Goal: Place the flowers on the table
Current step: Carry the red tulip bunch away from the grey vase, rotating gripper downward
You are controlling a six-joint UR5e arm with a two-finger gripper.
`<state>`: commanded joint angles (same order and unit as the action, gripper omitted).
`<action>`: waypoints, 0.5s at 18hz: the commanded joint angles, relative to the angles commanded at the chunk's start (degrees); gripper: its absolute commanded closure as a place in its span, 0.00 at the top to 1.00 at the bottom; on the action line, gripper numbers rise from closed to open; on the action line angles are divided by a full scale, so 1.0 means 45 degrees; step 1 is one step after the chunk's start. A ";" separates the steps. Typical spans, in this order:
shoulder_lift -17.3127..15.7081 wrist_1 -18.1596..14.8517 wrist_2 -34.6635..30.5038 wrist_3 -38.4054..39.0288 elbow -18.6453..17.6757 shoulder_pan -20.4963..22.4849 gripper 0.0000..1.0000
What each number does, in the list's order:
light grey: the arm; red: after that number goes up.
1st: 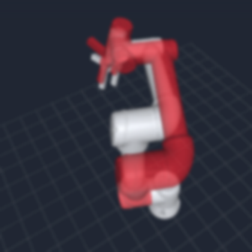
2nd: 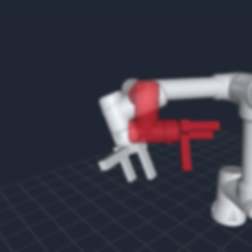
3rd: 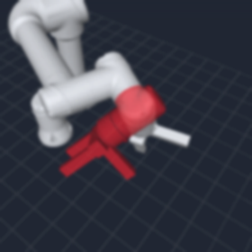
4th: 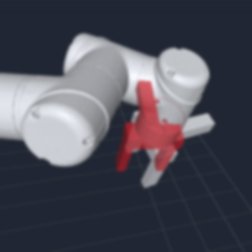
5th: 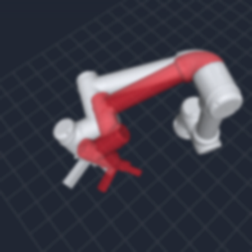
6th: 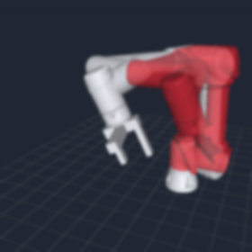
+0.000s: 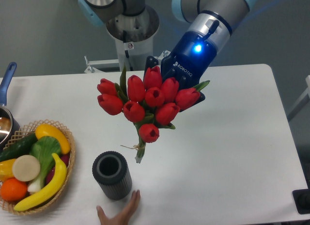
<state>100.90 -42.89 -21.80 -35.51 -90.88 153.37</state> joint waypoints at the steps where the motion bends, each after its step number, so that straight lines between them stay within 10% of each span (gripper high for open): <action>1: -0.0058 0.0000 -0.0039 -0.0020 -0.0155 -0.0039 0.37; 9: -0.0371 -0.0039 -0.0136 -0.0352 -0.0410 0.0469 0.37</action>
<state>99.23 -43.07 -22.41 -37.09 -92.73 155.48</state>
